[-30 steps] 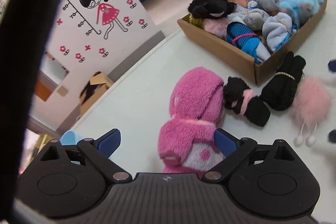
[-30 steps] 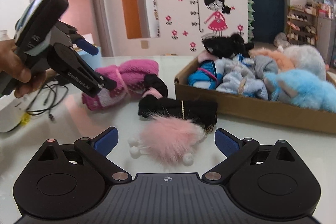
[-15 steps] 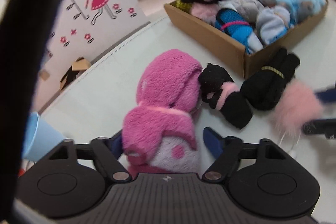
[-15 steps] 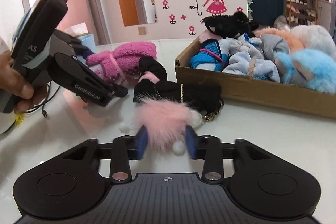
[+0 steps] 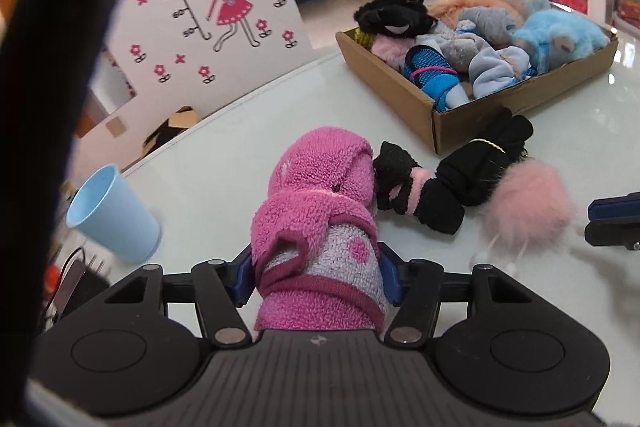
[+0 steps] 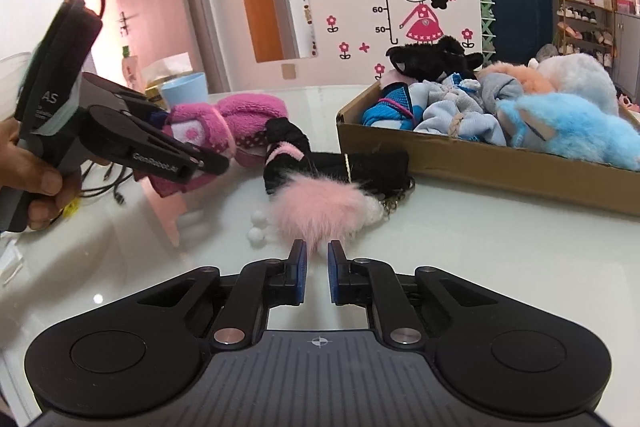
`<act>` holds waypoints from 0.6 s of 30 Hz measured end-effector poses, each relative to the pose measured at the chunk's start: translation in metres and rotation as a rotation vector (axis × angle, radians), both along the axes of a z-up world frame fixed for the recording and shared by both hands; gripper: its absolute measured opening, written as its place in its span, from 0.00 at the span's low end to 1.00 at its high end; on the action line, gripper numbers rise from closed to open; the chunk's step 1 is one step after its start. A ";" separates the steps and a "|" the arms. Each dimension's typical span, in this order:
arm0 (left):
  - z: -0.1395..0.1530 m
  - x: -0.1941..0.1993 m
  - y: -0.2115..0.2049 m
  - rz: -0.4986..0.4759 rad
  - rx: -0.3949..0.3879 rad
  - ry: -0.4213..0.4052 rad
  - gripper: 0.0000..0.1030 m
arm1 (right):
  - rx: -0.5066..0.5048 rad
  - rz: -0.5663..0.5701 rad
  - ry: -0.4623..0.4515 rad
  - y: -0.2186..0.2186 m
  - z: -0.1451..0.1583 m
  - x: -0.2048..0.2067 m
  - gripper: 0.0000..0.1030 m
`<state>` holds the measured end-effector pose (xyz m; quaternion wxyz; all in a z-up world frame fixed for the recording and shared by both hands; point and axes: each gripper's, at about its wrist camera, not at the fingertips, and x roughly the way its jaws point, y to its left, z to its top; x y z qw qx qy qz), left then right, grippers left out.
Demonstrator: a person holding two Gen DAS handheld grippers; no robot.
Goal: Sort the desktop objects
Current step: 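Grasp the pink towel doll with the left tool while the right tool grasps the pink fluffy keychain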
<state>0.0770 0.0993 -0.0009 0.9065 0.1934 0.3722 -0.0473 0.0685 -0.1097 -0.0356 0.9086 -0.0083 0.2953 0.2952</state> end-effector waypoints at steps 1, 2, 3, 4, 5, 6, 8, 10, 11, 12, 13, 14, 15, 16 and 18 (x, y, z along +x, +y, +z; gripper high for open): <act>0.000 -0.001 0.000 0.007 -0.001 -0.007 0.54 | -0.003 -0.004 -0.005 0.000 0.000 0.002 0.23; 0.000 -0.001 0.000 0.014 -0.003 -0.012 0.54 | -0.008 -0.005 0.000 0.001 -0.001 0.005 0.36; 0.000 -0.001 0.001 0.027 -0.012 -0.015 0.54 | 0.006 -0.010 0.001 0.001 -0.001 0.008 0.43; 0.001 -0.002 0.003 0.040 -0.028 -0.015 0.54 | 0.026 -0.016 -0.004 0.000 0.000 0.010 0.56; 0.001 -0.003 0.004 0.052 -0.045 -0.015 0.54 | 0.035 -0.019 -0.006 0.000 0.002 0.013 0.67; 0.000 -0.005 0.005 0.062 -0.055 -0.019 0.54 | 0.041 -0.025 -0.013 0.002 0.003 0.014 0.70; -0.003 -0.005 0.005 0.080 -0.059 -0.023 0.54 | 0.044 -0.025 -0.015 0.007 0.006 0.019 0.75; -0.005 -0.007 0.005 0.095 -0.064 -0.031 0.54 | 0.025 -0.039 -0.017 0.017 0.007 0.025 0.80; -0.005 -0.008 0.006 0.102 -0.072 -0.035 0.54 | 0.013 -0.046 -0.021 0.022 0.007 0.028 0.81; -0.005 -0.008 0.008 0.109 -0.085 -0.038 0.54 | 0.001 -0.050 -0.018 0.028 0.006 0.031 0.81; -0.005 -0.010 0.009 0.115 -0.096 -0.039 0.54 | -0.009 -0.055 -0.014 0.032 0.006 0.034 0.81; -0.005 -0.010 0.010 0.118 -0.103 -0.041 0.54 | -0.023 -0.063 -0.014 0.037 0.004 0.037 0.82; -0.005 -0.010 0.011 0.120 -0.108 -0.041 0.54 | -0.042 -0.074 -0.013 0.042 0.002 0.039 0.82; -0.005 -0.010 0.012 0.120 -0.110 -0.042 0.54 | -0.059 -0.081 0.001 0.046 -0.002 0.044 0.82; -0.006 -0.011 0.013 0.123 -0.121 -0.041 0.54 | -0.058 -0.096 0.027 0.048 -0.007 0.050 0.79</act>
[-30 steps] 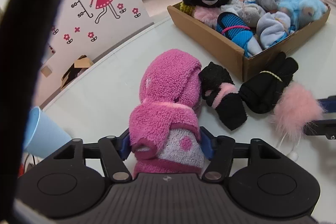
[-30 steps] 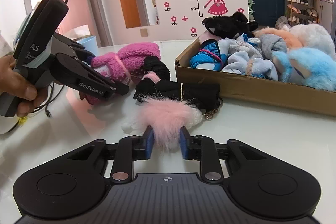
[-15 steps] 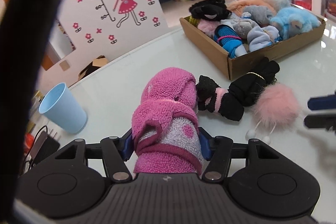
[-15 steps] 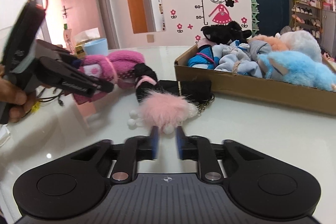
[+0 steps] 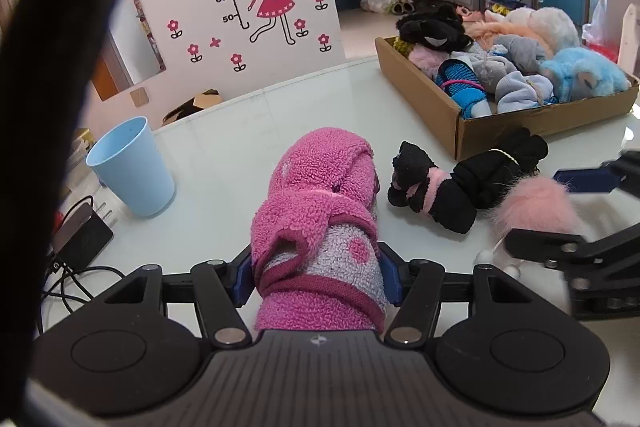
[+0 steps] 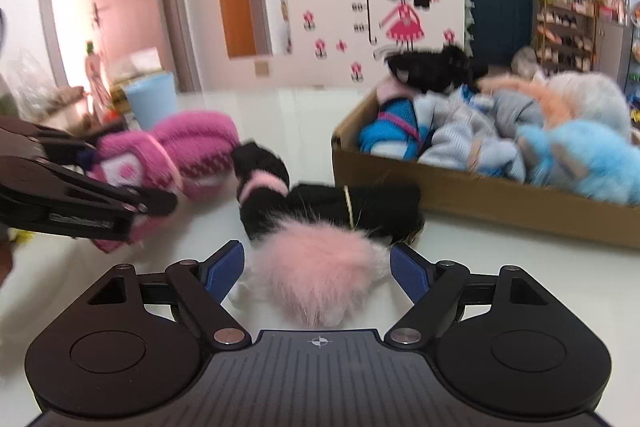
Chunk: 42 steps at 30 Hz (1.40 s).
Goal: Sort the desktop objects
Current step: 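Grasp the pink towel doll with the left tool while the right tool grasps the pink fluffy keychain, then carry the pink towel doll and pink keychain into the box and release both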
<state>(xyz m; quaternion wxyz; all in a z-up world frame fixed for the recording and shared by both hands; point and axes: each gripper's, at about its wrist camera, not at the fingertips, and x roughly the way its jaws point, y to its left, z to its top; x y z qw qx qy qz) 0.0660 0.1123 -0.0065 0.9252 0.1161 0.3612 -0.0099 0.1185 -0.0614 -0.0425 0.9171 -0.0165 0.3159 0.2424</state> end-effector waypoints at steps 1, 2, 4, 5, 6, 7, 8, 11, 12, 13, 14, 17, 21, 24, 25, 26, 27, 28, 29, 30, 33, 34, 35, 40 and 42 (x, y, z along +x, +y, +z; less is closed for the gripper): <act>0.000 -0.001 0.000 0.000 -0.003 -0.001 0.54 | 0.009 -0.013 0.012 -0.002 -0.001 0.003 0.67; -0.001 -0.001 -0.001 -0.001 -0.003 -0.002 0.55 | 0.030 -0.024 0.027 -0.005 -0.002 0.006 0.55; -0.002 -0.003 -0.002 -0.004 -0.003 -0.004 0.55 | 0.039 -0.029 0.029 -0.010 -0.003 0.006 0.47; -0.002 -0.005 -0.002 -0.004 -0.006 -0.005 0.55 | 0.043 -0.024 0.029 -0.012 -0.003 0.004 0.46; -0.002 -0.006 -0.003 -0.003 -0.011 -0.006 0.55 | 0.046 -0.022 0.027 -0.016 -0.003 0.002 0.45; -0.001 -0.009 -0.003 -0.002 -0.015 -0.007 0.55 | 0.047 -0.021 0.022 -0.020 -0.003 -0.002 0.45; -0.001 -0.011 -0.003 0.000 -0.018 -0.010 0.55 | 0.051 -0.016 0.012 -0.026 -0.003 -0.008 0.45; 0.002 -0.020 -0.005 0.007 -0.044 -0.023 0.55 | 0.060 -0.007 -0.006 -0.047 0.000 -0.024 0.45; 0.003 -0.024 -0.006 0.009 -0.047 -0.029 0.55 | 0.063 -0.007 -0.008 -0.053 0.001 -0.028 0.45; 0.004 -0.027 -0.007 0.009 -0.048 -0.033 0.55 | 0.065 -0.010 -0.009 -0.060 0.002 -0.032 0.45; 0.005 -0.031 -0.009 0.008 -0.048 -0.039 0.55 | 0.066 -0.012 -0.014 -0.068 0.004 -0.036 0.45; 0.009 -0.041 -0.014 0.012 -0.059 -0.052 0.55 | 0.078 -0.024 -0.032 -0.088 0.012 -0.043 0.45; 0.016 -0.051 -0.022 0.016 -0.070 -0.067 0.54 | 0.094 -0.026 -0.067 -0.108 0.027 -0.048 0.45; 0.025 -0.056 -0.029 0.013 -0.065 -0.084 0.54 | 0.116 -0.030 -0.085 -0.124 0.040 -0.048 0.45; 0.028 -0.058 -0.032 0.014 -0.065 -0.092 0.54 | 0.121 -0.029 -0.089 -0.128 0.044 -0.047 0.45; 0.031 -0.059 -0.034 0.012 -0.067 -0.100 0.54 | 0.131 -0.028 -0.093 -0.132 0.048 -0.047 0.45; 0.034 -0.060 -0.037 0.010 -0.069 -0.106 0.54 | 0.138 -0.030 -0.099 -0.136 0.052 -0.048 0.45; 0.036 -0.061 -0.040 0.008 -0.067 -0.112 0.54 | 0.140 -0.031 -0.107 -0.139 0.055 -0.048 0.45; 0.038 -0.061 -0.042 0.004 -0.063 -0.115 0.54 | 0.141 -0.029 -0.111 -0.140 0.058 -0.048 0.45; 0.037 -0.061 -0.045 0.002 -0.059 -0.115 0.54 | 0.142 -0.027 -0.116 -0.142 0.059 -0.049 0.45; 0.032 -0.058 -0.049 0.013 -0.057 -0.116 0.53 | 0.148 -0.026 -0.116 -0.146 0.059 -0.050 0.45; 0.031 -0.058 -0.049 0.021 -0.066 -0.121 0.52 | 0.148 -0.026 -0.114 -0.147 0.058 -0.050 0.45; 0.031 -0.057 -0.048 0.030 -0.076 -0.130 0.51 | 0.151 -0.027 -0.112 -0.148 0.057 -0.050 0.45; 0.033 -0.060 -0.048 0.039 -0.104 -0.151 0.45 | 0.153 -0.013 -0.111 -0.148 0.056 -0.052 0.45; 0.035 -0.062 -0.049 0.030 -0.109 -0.157 0.43 | 0.154 -0.006 -0.114 -0.147 0.057 -0.052 0.45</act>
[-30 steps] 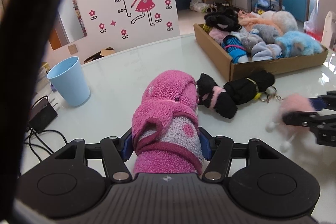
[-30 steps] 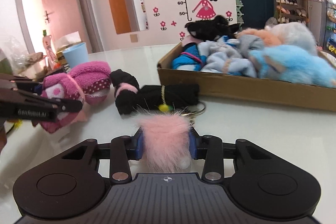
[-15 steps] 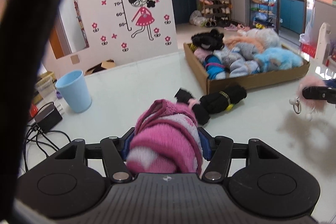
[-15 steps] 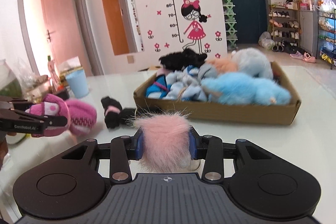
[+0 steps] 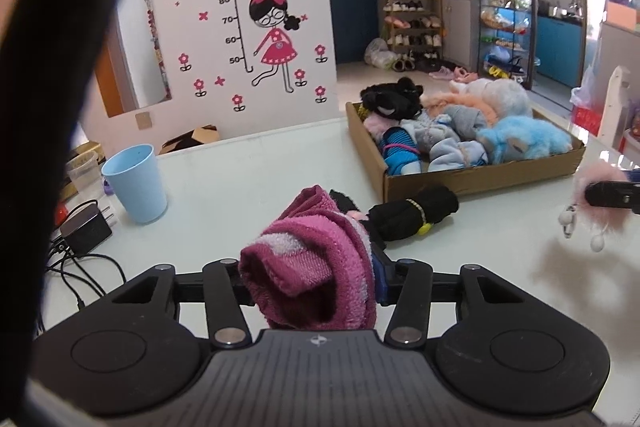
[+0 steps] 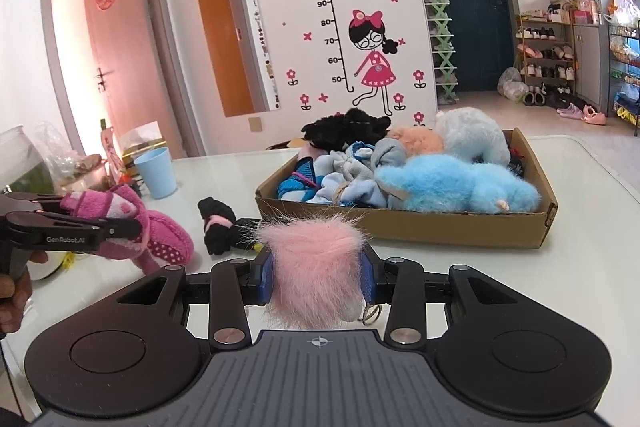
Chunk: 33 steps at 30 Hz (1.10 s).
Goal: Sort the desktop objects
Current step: 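Carry the pink towel doll and pink keychain into the box and release both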
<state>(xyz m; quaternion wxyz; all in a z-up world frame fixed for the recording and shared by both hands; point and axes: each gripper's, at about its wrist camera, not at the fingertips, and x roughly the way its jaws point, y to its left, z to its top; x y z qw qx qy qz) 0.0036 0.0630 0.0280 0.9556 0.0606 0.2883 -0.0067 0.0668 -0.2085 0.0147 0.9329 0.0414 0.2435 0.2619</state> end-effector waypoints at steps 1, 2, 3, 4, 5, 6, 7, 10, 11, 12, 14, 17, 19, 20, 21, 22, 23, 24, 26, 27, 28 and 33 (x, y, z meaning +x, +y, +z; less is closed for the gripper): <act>0.002 -0.002 -0.001 -0.002 -0.001 -0.002 0.43 | 0.001 0.003 -0.002 0.000 0.001 0.000 0.45; 0.003 -0.003 -0.002 -0.002 -0.001 -0.005 0.42 | 0.001 0.005 -0.004 0.000 0.002 0.000 0.45; 0.005 -0.005 -0.003 -0.002 0.001 -0.012 0.42 | -0.001 0.005 -0.009 0.000 0.003 -0.001 0.45; 0.008 -0.006 -0.004 0.000 0.005 -0.019 0.42 | -0.001 0.009 -0.008 0.000 0.004 -0.001 0.45; 0.011 -0.008 -0.005 0.000 0.002 -0.025 0.42 | -0.003 0.014 -0.010 0.000 0.006 -0.002 0.45; 0.016 -0.010 -0.005 -0.005 -0.005 -0.031 0.42 | -0.006 0.017 -0.015 0.000 0.009 -0.003 0.45; 0.019 -0.011 -0.006 -0.007 -0.009 -0.036 0.42 | -0.007 0.021 -0.018 0.000 0.011 -0.004 0.45; 0.032 -0.018 -0.013 -0.020 0.001 -0.051 0.42 | 0.003 0.030 -0.025 -0.005 0.021 -0.006 0.45; 0.035 -0.019 -0.016 -0.028 0.002 -0.057 0.42 | 0.010 0.030 -0.026 -0.008 0.026 -0.007 0.45; 0.039 -0.022 -0.019 -0.038 0.004 -0.064 0.42 | 0.017 0.031 -0.028 -0.011 0.031 -0.007 0.45; 0.049 -0.025 -0.027 -0.056 0.008 -0.077 0.42 | 0.025 0.030 -0.039 -0.018 0.043 -0.007 0.45; 0.063 -0.023 -0.035 -0.073 -0.002 -0.098 0.42 | 0.042 0.031 -0.062 -0.030 0.066 -0.003 0.45; 0.074 -0.017 -0.040 -0.080 -0.024 -0.112 0.42 | 0.056 0.030 -0.080 -0.038 0.083 0.001 0.45; 0.079 -0.013 -0.042 -0.082 -0.036 -0.121 0.42 | 0.064 0.029 -0.088 -0.043 0.094 0.004 0.45; 0.084 -0.010 -0.044 -0.084 -0.045 -0.130 0.42 | 0.067 0.025 -0.102 -0.046 0.103 0.006 0.45; 0.090 -0.006 -0.046 -0.088 -0.057 -0.139 0.42 | 0.068 0.020 -0.118 -0.050 0.112 0.008 0.45; 0.096 -0.003 -0.048 -0.091 -0.064 -0.150 0.42 | 0.071 0.017 -0.131 -0.054 0.121 0.010 0.45; 0.100 0.000 -0.050 -0.095 -0.063 -0.161 0.42 | 0.075 0.014 -0.142 -0.058 0.128 0.012 0.45; 0.108 0.008 -0.056 -0.102 -0.062 -0.179 0.43 | 0.083 0.005 -0.161 -0.065 0.142 0.017 0.45; 0.111 0.011 -0.058 -0.107 -0.069 -0.185 0.43 | 0.087 0.002 -0.168 -0.068 0.147 0.020 0.45; 0.113 0.015 -0.061 -0.111 -0.073 -0.191 0.43 | 0.084 -0.003 -0.180 -0.070 0.153 0.023 0.45; 0.115 0.039 -0.077 -0.129 -0.086 -0.199 0.43 | 0.059 -0.014 -0.210 -0.073 0.169 0.041 0.45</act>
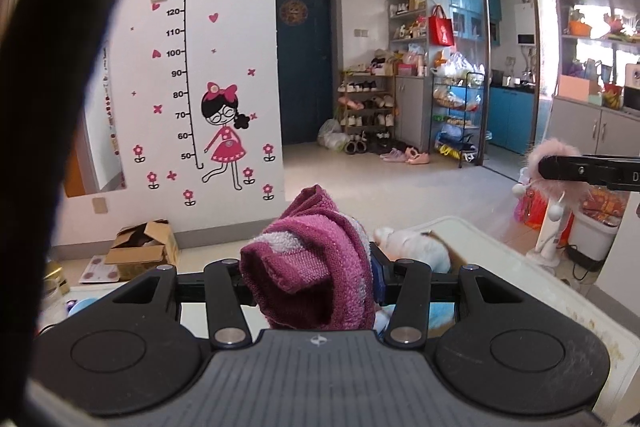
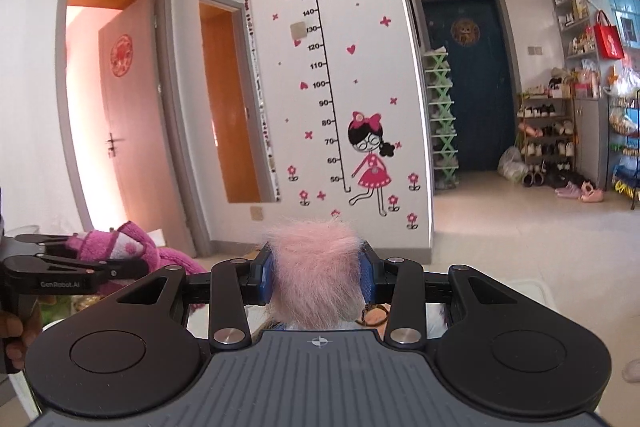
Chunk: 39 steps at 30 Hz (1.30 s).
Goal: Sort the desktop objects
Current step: 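Carry the pink towel doll and pink keychain into the box and release both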
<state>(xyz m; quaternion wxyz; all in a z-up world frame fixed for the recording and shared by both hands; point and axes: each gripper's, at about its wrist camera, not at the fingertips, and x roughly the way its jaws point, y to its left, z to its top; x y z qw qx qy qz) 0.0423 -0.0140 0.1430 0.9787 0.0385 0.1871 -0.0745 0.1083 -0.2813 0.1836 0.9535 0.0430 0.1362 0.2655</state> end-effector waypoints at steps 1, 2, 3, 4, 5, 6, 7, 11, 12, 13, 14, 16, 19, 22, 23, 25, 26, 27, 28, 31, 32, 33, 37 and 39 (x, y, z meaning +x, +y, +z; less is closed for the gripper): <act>-0.001 0.005 -0.003 -0.002 0.001 -0.002 0.43 | -0.007 0.002 -0.006 0.001 0.002 0.004 0.45; -0.001 0.010 -0.006 -0.004 -0.003 -0.002 0.43 | -0.012 0.008 -0.009 0.002 0.003 0.010 0.45; -0.001 0.012 -0.009 -0.007 -0.008 -0.001 0.43 | -0.016 0.013 -0.012 0.003 0.005 0.013 0.45; -0.002 0.020 -0.012 -0.010 -0.012 0.000 0.43 | -0.021 0.015 -0.013 0.005 0.006 0.017 0.45; -0.003 0.021 -0.014 -0.009 -0.015 -0.002 0.43 | -0.022 0.020 -0.011 0.007 0.007 0.023 0.45; -0.003 0.020 -0.014 -0.009 -0.017 -0.003 0.43 | -0.022 0.028 -0.009 0.008 0.008 0.028 0.45; -0.005 0.024 -0.016 -0.008 -0.022 -0.001 0.43 | -0.025 0.033 -0.011 0.010 0.009 0.033 0.45; -0.014 0.039 -0.019 0.001 -0.029 0.004 0.43 | -0.039 0.056 -0.006 0.022 0.007 0.058 0.45; -0.018 0.042 -0.020 0.003 -0.032 0.010 0.43 | -0.046 0.056 -0.003 0.025 0.005 0.063 0.45; -0.022 0.047 -0.021 0.003 -0.033 0.021 0.43 | -0.046 0.060 0.004 0.025 0.004 0.068 0.45; -0.028 0.053 -0.021 0.006 -0.033 0.028 0.43 | -0.046 0.065 0.010 0.028 0.002 0.076 0.45; -0.036 0.059 -0.021 0.012 -0.037 0.037 0.43 | -0.053 0.070 0.023 0.033 -0.003 0.092 0.45; -0.049 0.070 -0.019 0.021 -0.053 0.051 0.43 | -0.086 0.075 0.040 0.045 -0.013 0.115 0.45; -0.061 0.075 -0.016 0.024 -0.076 0.065 0.43 | -0.114 0.087 0.056 0.056 -0.024 0.134 0.45; -0.065 0.077 -0.015 0.024 -0.079 0.062 0.43 | -0.125 0.092 0.060 0.060 -0.029 0.141 0.45; -0.071 0.077 -0.015 0.028 -0.079 0.051 0.43 | -0.145 0.097 0.069 0.068 -0.041 0.153 0.45; -0.075 0.077 -0.013 0.030 -0.088 0.049 0.43 | -0.157 0.097 0.072 0.073 -0.047 0.161 0.45; -0.079 0.076 -0.011 0.031 -0.099 0.047 0.43 | -0.165 0.098 0.077 0.077 -0.053 0.166 0.45; -0.082 0.077 -0.010 0.032 -0.105 0.043 0.43 | -0.178 0.096 0.080 0.081 -0.059 0.173 0.45; -0.091 0.071 -0.009 0.025 -0.107 0.024 0.43 | -0.221 0.094 0.077 0.095 -0.075 0.191 0.45; -0.094 0.070 -0.008 0.020 -0.110 0.015 0.44 | -0.238 0.090 0.070 0.100 -0.080 0.197 0.45; -0.096 0.070 -0.008 0.016 -0.112 0.009 0.44 | -0.248 0.089 0.067 0.104 -0.084 0.202 0.45; -0.098 0.065 -0.006 -0.003 -0.123 0.011 0.45 | -0.278 0.087 0.086 0.119 -0.105 0.218 0.45; -0.101 0.063 -0.007 -0.012 -0.102 0.023 0.47 | -0.317 0.085 0.111 0.127 -0.120 0.223 0.45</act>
